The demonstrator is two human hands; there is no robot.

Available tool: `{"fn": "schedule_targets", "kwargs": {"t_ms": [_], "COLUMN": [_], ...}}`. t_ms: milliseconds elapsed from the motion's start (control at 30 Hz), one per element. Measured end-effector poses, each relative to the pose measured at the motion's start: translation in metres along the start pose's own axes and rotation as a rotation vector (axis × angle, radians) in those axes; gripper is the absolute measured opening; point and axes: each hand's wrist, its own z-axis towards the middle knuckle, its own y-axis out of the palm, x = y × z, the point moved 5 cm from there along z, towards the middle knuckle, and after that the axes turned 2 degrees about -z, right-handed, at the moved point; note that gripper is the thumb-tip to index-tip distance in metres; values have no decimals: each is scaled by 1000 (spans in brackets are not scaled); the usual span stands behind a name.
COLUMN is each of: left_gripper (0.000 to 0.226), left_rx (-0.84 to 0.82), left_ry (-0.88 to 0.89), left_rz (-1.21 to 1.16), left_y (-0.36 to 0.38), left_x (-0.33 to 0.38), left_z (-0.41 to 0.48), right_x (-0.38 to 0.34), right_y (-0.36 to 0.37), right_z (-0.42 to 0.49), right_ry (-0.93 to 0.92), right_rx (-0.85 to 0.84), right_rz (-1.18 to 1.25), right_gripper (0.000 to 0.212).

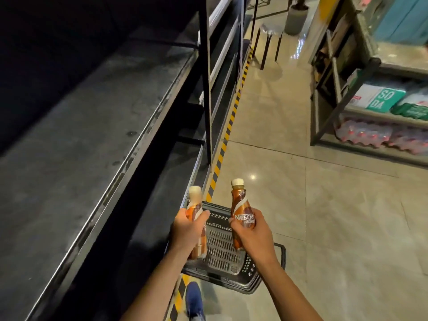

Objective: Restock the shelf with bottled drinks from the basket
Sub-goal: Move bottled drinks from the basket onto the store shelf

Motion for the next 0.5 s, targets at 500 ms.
{"fn": "schedule_targets", "kwargs": {"t_ms": [500], "left_gripper": [24], "left_rx": [593], "left_ry": [121], "left_rz": [-421], "left_y": [-145], "left_x": [3], "left_z": [-266], "right_x": [-110], "right_y": [29], "right_z": [-193], "right_ry": [-552], "right_rx": [-509], "right_rz": [-45], "right_gripper": [37]}}
